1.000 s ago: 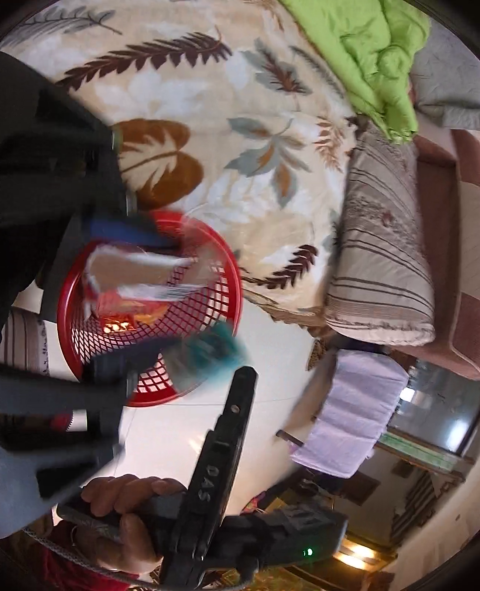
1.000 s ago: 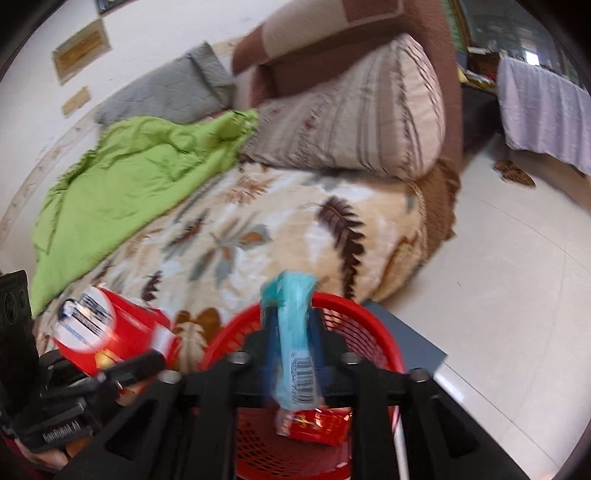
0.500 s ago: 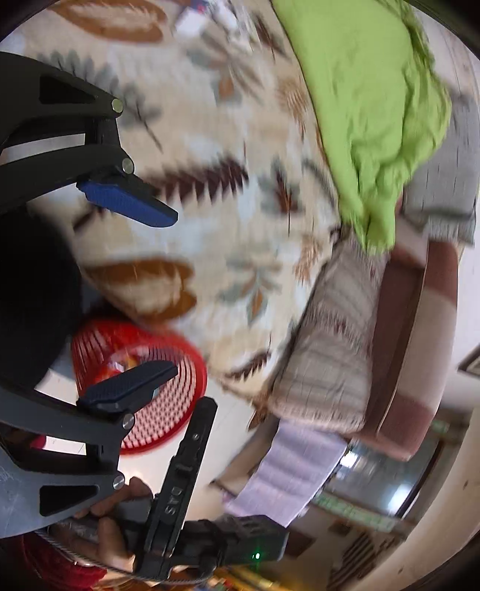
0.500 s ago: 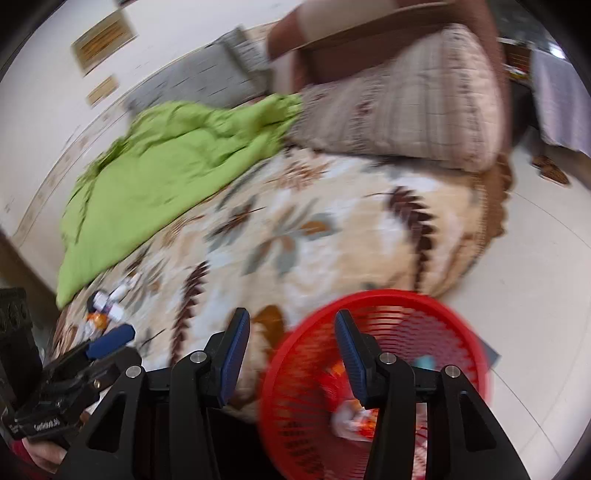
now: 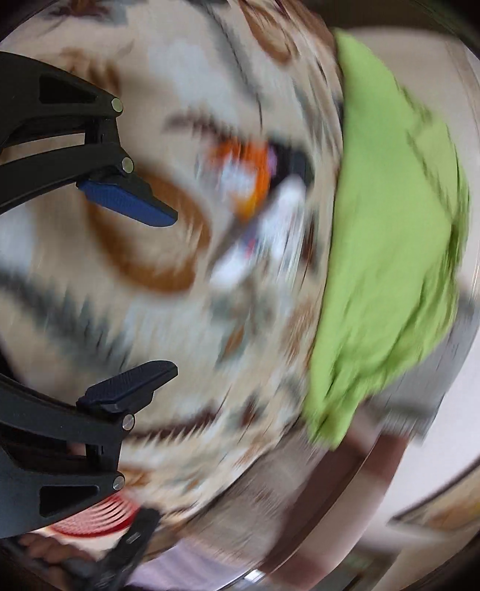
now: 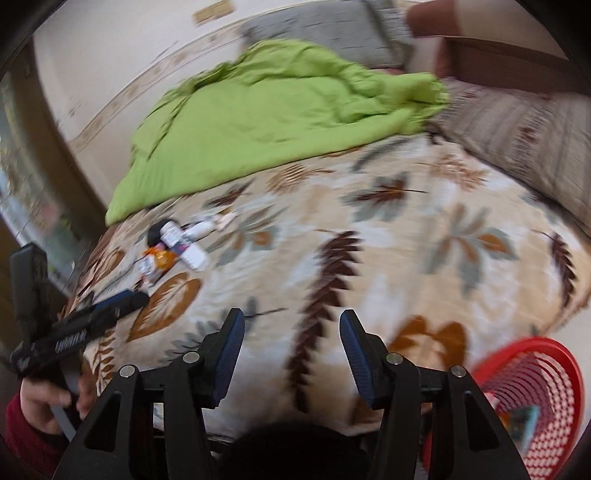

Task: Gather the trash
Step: 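Move both open tools back over the trash on the bed, then grasp the orange-white crumpled bag with the left tool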

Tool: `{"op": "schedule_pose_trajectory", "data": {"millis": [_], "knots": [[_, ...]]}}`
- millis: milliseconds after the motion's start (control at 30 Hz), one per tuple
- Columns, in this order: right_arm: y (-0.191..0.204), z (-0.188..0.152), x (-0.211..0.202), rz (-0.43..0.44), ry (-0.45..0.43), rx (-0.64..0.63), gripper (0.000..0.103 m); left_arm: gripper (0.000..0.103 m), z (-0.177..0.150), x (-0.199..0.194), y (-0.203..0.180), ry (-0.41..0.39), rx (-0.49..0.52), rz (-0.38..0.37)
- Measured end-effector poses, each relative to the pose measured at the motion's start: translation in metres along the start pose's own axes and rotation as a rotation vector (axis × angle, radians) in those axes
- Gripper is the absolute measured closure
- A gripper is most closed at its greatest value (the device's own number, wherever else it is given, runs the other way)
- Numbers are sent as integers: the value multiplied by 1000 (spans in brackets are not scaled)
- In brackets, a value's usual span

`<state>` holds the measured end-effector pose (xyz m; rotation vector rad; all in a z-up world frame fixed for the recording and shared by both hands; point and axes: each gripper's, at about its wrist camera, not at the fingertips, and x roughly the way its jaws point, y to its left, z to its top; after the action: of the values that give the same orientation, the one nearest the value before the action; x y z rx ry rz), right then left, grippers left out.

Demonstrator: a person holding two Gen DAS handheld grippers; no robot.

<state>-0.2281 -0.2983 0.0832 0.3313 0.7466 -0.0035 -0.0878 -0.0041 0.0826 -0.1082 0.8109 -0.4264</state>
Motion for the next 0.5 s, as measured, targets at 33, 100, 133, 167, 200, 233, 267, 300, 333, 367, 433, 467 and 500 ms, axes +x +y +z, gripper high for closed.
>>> {"op": "schedule_pose_trajectory", "data": {"millis": [33, 100, 133, 167, 200, 233, 267, 300, 333, 367, 433, 467, 500], "knots": [[11, 2, 7, 15, 6, -14, 43, 29, 4, 3, 14, -16, -25, 50], [27, 6, 16, 41, 12, -35, 42, 29, 13, 16, 35, -22, -49, 105], [35, 7, 21, 52, 14, -49, 42, 29, 17, 24, 43, -10, -62, 129], [43, 9, 26, 61, 13, -60, 41, 29, 22, 33, 52, -1, -82, 142], [50, 10, 30, 67, 17, -70, 41, 29, 26, 41, 59, 2, -96, 130], [57, 11, 36, 76, 24, -79, 41, 29, 29, 50, 61, 11, -101, 125], [61, 12, 40, 83, 30, -85, 41, 29, 32, 61, 63, 19, -98, 142], [67, 13, 46, 87, 37, -95, 41, 29, 34, 68, 63, 25, -94, 147], [71, 14, 50, 86, 42, -102, 41, 29, 37, 78, 64, 36, -93, 142], [75, 16, 57, 85, 49, -113, 41, 29, 39, 90, 67, 48, -101, 155], [83, 20, 66, 87, 57, -134, 41, 29, 40, 100, 71, 40, -115, 152], [88, 24, 74, 85, 66, -153, 41, 32, 40, 104, 72, 37, -115, 138], [91, 26, 78, 84, 71, -164, 41, 41, 41, 107, 73, 35, -114, 136]]}}
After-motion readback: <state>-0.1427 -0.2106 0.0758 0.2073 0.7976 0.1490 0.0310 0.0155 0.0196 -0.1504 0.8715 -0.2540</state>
